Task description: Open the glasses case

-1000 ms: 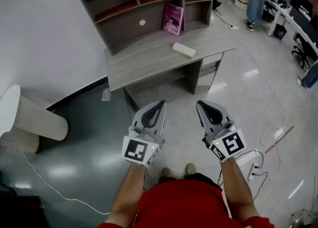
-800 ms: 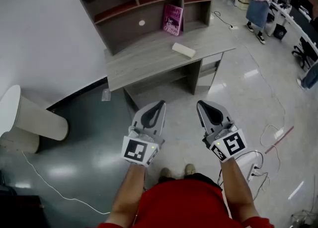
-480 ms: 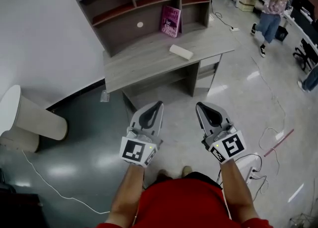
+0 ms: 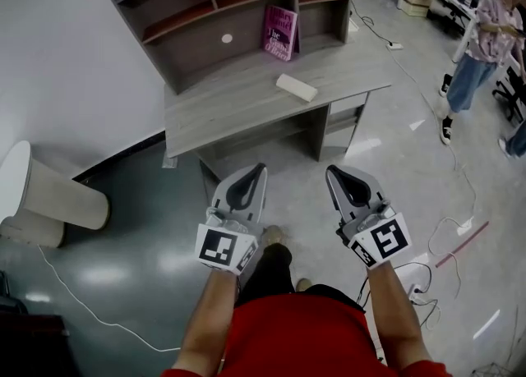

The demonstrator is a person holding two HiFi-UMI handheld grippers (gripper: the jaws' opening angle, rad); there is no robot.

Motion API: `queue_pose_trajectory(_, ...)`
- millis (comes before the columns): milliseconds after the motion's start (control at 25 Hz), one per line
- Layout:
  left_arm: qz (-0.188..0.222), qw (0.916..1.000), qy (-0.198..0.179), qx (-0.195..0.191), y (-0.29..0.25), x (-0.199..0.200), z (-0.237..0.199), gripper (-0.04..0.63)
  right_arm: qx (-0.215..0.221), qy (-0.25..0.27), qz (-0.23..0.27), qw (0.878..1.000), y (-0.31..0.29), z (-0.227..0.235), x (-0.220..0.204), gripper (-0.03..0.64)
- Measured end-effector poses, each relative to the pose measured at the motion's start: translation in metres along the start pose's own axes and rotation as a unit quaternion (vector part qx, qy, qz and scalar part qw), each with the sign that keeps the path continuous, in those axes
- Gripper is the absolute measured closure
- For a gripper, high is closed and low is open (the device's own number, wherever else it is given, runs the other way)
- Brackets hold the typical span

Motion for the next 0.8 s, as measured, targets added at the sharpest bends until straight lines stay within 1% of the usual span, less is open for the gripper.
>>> queue_pose_trajectory(280, -0.003, 0.9998, 0.010, -0.014, -0.070, -0.029, -0.059, 0.586, -0.013, 0.008, -0.013, 1.000, -0.067, 0.047, -0.024, 0.612)
queue_pose_trajectory(520, -0.034, 0.9978, 0.012, -0.055, -0.134, -0.063, -0.125, 0.586, -0.027, 0.016, -0.040, 0.999, -0.141, 0.087, -0.051, 0.612)
queue_pose_trajectory(800, -0.057, 0.9940, 0.024, -0.089, -0.200, -0.094, -0.194, 0.586, -0.063, 0.012, -0.065, 0.996, -0.217, 0.129, -0.079, 0.612)
Point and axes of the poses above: the fingertips, and each gripper's own axes: y backward along the fingers, z to its right, x out of its top, the point moved 8 cm from there along y, backward along the fingers, and after that the axes turned 3 degrees about y, right-handed, at the moved point
